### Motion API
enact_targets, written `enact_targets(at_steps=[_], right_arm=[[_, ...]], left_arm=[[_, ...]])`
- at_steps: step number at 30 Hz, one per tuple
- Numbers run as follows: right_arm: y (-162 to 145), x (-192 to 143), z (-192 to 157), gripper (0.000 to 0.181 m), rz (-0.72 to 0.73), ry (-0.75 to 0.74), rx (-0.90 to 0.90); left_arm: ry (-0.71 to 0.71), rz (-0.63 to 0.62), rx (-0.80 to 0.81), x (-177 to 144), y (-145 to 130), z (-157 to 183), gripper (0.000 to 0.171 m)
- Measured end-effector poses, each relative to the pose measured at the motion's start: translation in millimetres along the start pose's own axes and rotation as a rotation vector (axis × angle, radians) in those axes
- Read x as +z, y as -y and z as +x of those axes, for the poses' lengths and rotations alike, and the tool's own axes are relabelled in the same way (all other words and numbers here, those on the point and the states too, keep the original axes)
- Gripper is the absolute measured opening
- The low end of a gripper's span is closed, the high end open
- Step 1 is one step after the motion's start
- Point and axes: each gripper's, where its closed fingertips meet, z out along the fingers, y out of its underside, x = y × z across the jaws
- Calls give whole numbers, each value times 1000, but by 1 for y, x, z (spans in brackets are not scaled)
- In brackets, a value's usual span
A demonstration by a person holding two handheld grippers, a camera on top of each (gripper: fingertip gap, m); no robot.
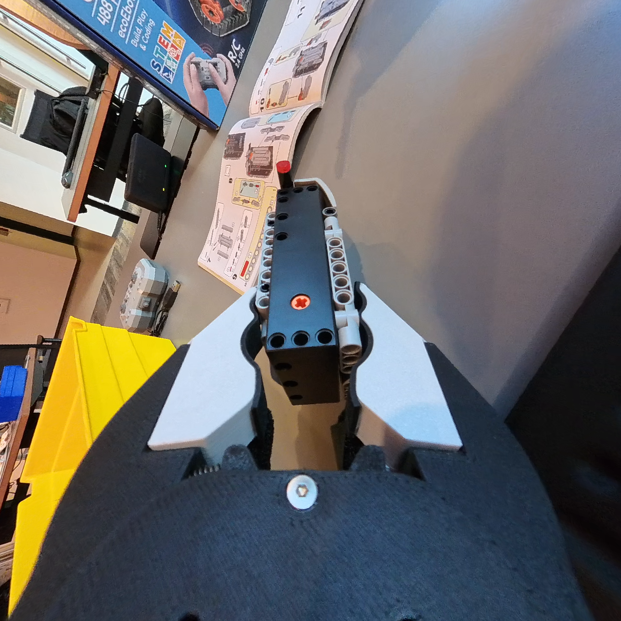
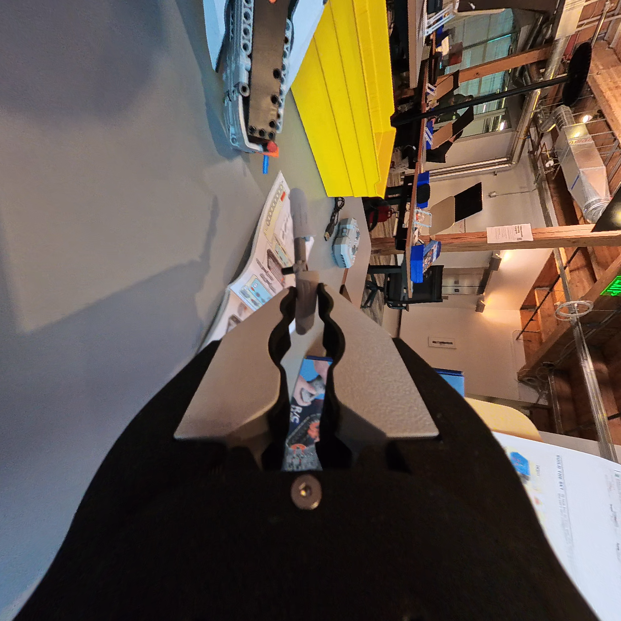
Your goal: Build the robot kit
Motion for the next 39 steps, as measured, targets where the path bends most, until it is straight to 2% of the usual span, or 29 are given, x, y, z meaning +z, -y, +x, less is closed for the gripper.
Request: enact_targets(at_steps=[3,8,39], right_arm=[[-9,-1,19,11,-37,-36,-32],[-13,0,44,11,-13,-90,10],[-8,2,49,11,1,-109,17]], left_arm=[[-5,-4,-1,0,-1,0,51],[-11,-8,-11,1,-1,0,51],[-17,-14,-10,2,-3,3,51]])
